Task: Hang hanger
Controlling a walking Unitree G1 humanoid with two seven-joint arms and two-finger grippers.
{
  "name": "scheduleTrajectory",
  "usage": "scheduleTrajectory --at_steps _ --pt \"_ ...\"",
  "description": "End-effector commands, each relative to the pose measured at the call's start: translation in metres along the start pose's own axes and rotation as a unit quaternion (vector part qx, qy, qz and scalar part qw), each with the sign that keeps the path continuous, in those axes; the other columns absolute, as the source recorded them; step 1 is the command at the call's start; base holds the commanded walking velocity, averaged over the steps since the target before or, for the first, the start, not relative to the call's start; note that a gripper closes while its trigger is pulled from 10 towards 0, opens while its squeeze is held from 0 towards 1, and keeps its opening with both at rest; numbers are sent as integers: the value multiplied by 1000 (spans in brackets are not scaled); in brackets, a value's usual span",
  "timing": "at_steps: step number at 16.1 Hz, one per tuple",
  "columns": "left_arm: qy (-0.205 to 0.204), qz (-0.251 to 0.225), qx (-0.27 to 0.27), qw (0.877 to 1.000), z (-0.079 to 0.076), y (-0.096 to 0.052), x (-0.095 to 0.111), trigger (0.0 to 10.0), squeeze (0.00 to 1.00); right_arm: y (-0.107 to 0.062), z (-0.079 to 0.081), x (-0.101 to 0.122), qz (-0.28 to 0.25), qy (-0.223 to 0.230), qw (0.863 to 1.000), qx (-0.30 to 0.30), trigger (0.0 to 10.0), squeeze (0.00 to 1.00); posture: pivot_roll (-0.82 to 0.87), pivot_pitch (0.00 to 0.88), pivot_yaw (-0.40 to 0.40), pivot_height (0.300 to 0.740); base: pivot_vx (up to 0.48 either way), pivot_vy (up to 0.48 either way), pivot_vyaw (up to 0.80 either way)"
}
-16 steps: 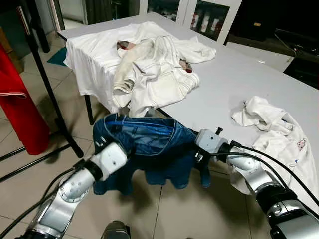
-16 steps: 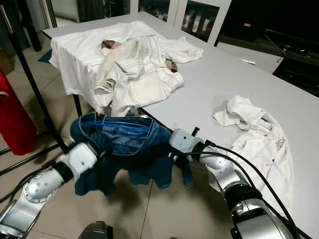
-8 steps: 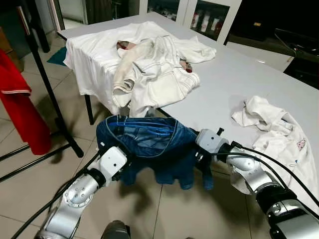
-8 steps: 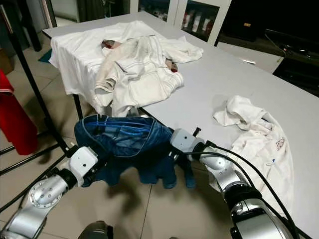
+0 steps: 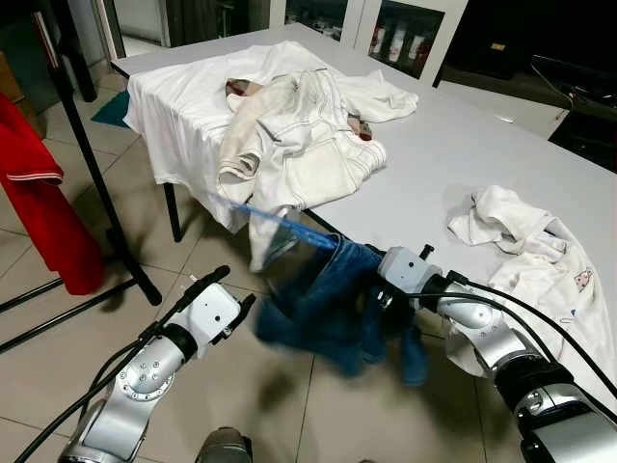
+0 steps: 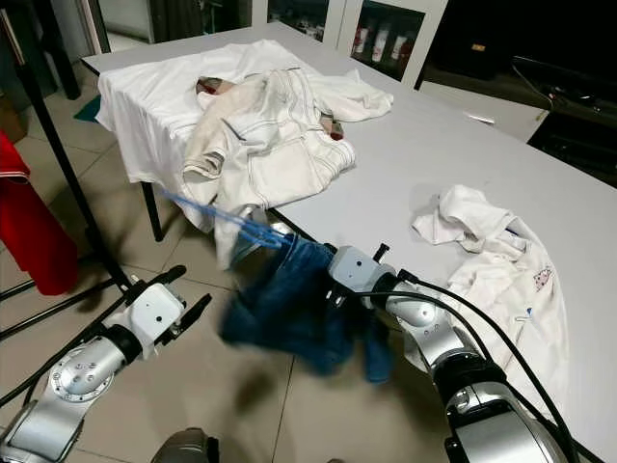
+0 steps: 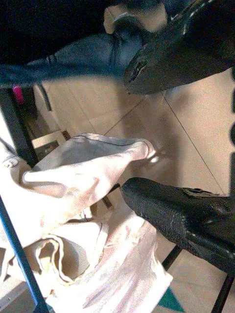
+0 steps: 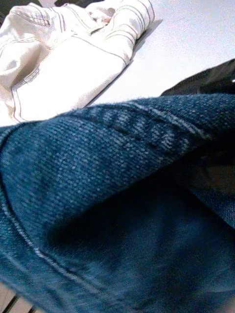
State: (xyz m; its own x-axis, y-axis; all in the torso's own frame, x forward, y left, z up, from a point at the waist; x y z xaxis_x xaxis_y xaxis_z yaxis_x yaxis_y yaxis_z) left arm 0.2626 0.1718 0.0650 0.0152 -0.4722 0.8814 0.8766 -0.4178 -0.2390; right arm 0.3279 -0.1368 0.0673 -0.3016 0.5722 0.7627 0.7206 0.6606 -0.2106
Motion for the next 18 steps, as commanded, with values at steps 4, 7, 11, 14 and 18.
scheduleTrajectory --at_steps 4,7,11,14,18 --pt "-138 -27 32 989 1 -1 -4 10000 0 1 -14 24 -74 28 997 -14 0 0 213 12 -103 710 0 0 0" --pt "-193 -25 -23 981 -24 -11 -24 10000 1000 3 -24 48 -126 33 991 -8 0 0 213 12 -103 710 0 0 0" --pt "-155 33 -36 987 -36 -16 -53 10000 1000 -1 -37 74 -177 39 983 3 0 0 193 5 -117 710 0 0 0" --pt "-148 50 -30 987 -33 -14 -62 10000 0 -1 -36 90 -203 42 978 18 0 0 197 0 -117 710 0 0 0" --pt "-106 52 21 993 -11 -8 -66 10000 0 -3 -38 96 -208 54 976 21 0 0 195 0 -110 710 0 0 0"
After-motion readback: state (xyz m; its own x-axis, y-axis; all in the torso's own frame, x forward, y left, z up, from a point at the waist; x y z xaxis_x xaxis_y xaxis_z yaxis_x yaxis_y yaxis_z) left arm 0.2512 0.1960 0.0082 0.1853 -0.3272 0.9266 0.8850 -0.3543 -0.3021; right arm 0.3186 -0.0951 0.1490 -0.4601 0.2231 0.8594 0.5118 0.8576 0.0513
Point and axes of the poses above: a point about 5 cm out from each wrist's last joint towards the gripper, its own y axis pointing out of the wrist towards the gripper, its own x axis along the axis of the wrist's last joint, z = x × y, the point moved 2 cm from there along y, pointing out of the wrist towards the gripper, and after that the axes turned 6 degrees about -y, right-handed, at the moved point
